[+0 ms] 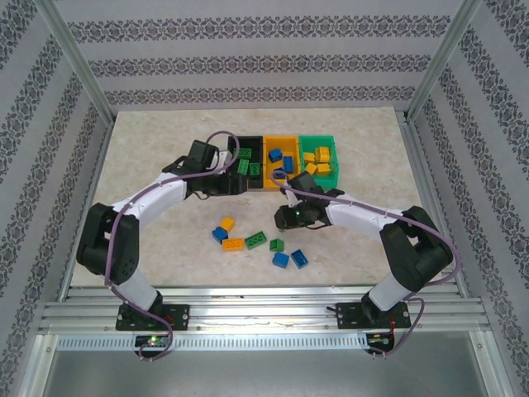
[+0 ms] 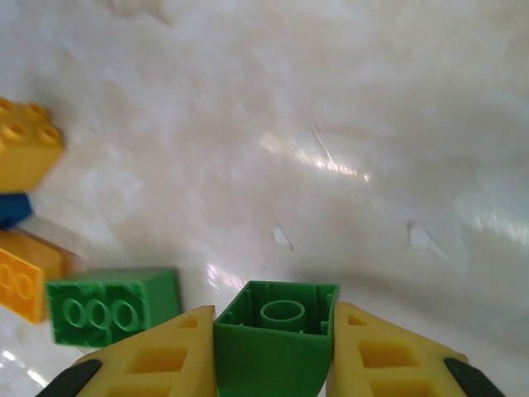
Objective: Sort the legos into containers by color
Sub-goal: Pick up the lego from the bottom-center of the table, then place the lego in the container.
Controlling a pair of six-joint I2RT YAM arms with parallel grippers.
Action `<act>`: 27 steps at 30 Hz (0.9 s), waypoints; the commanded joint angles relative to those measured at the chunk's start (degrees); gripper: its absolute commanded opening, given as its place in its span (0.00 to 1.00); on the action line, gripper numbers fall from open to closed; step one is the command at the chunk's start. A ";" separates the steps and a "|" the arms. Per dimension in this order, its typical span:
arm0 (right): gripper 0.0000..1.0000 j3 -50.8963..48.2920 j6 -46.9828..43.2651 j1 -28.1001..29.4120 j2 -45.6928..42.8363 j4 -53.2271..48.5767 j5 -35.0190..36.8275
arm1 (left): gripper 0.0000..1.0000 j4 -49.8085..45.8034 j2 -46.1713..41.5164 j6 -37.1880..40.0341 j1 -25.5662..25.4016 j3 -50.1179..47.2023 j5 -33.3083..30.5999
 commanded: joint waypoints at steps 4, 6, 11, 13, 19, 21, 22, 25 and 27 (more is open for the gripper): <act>0.21 10.82 -0.17 0.43 6.07 2.05 -1.06 | 0.74 2.74 -5.59 -0.72 4.00 -5.28 1.99; 0.21 15.19 -0.11 0.43 8.99 2.70 -1.14 | 0.74 2.35 -6.50 -0.70 4.44 -6.28 2.24; 0.21 28.13 0.09 -0.03 17.29 3.00 -0.68 | 0.74 1.20 -9.00 -0.90 4.76 -8.44 2.32; 0.21 32.95 0.14 -0.58 20.16 2.86 -0.63 | 0.74 0.93 -10.31 -1.06 4.73 -9.30 2.05; 0.24 46.71 1.30 -3.26 28.53 -0.28 -0.90 | 0.74 -1.10 -13.98 -0.81 4.92 -10.96 -0.02; 0.38 49.66 2.62 -4.37 30.66 -0.52 -2.19 | 0.74 -1.46 -14.85 -0.91 5.10 -11.38 -0.31; 0.39 50.46 3.12 -4.69 31.34 -0.28 -2.98 | 0.74 -1.65 -15.21 -0.88 5.21 -11.46 -0.49; 0.47 51.31 3.14 -4.93 31.71 0.23 -3.94 | 0.74 -1.92 -16.14 -0.90 5.40 -11.96 -1.08; 0.48 50.89 2.23 -5.05 31.22 0.20 -4.57 | 0.74 -2.01 -16.53 -1.04 5.56 -12.24 -1.22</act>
